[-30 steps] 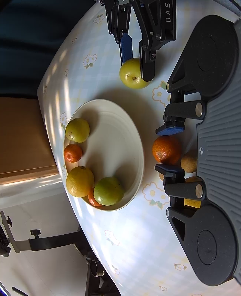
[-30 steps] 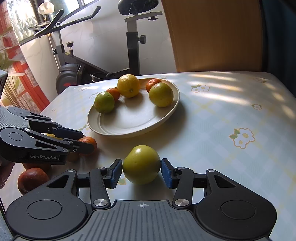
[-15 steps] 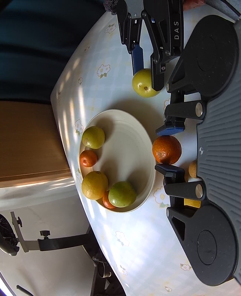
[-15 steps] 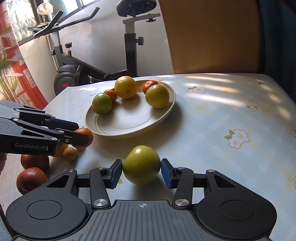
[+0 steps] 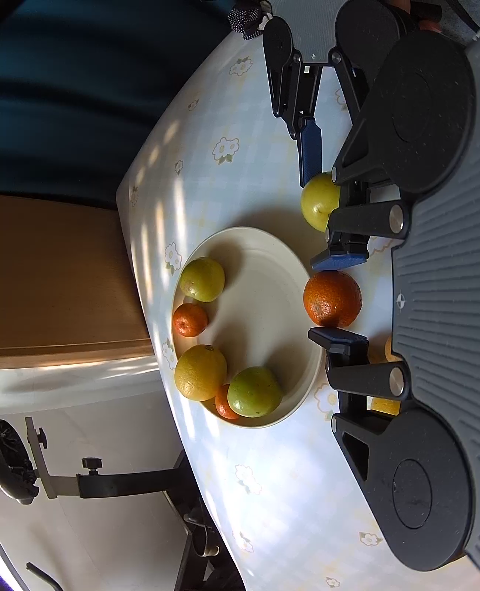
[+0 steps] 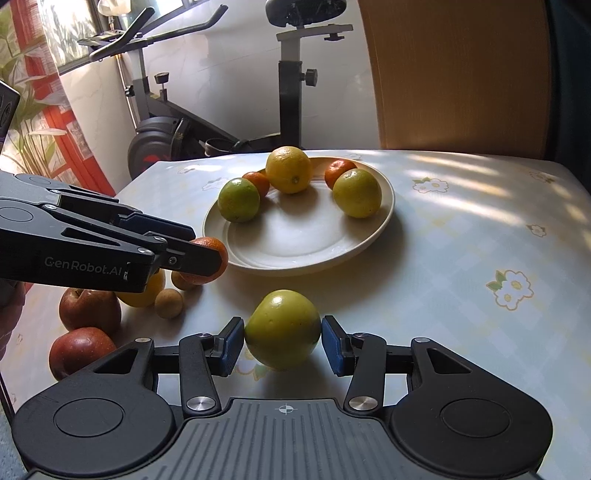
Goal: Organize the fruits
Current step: 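Carry the tangerine over the plate with the left gripper while the right gripper carries the apple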
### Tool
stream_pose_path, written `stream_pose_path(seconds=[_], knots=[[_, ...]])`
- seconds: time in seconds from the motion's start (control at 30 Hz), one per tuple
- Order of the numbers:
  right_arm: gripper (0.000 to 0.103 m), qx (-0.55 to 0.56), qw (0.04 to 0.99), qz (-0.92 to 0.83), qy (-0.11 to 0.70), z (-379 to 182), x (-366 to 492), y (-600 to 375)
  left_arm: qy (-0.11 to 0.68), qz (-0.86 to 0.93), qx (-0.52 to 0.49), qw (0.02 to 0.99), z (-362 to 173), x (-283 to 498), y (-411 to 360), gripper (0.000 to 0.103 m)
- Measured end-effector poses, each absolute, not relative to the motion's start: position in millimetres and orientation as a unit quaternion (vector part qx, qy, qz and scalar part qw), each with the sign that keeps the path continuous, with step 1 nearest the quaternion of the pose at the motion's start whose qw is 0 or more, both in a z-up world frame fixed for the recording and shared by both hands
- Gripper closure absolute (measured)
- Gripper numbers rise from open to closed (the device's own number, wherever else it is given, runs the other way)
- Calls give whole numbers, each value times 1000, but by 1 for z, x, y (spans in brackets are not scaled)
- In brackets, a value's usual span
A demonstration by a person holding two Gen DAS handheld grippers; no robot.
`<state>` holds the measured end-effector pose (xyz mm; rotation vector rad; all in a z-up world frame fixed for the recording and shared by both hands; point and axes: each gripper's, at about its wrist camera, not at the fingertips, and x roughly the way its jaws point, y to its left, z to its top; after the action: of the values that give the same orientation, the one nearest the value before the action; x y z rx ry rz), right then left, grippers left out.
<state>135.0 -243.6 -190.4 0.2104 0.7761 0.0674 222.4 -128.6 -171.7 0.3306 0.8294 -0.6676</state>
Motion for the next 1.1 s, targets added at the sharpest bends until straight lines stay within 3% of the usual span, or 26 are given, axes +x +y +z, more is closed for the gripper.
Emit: stream_pose_path(seconds=[1.1], knots=[[61,83,929,38,359,-170,153,-243,370,-316,142,862,-158,235,-133,68]])
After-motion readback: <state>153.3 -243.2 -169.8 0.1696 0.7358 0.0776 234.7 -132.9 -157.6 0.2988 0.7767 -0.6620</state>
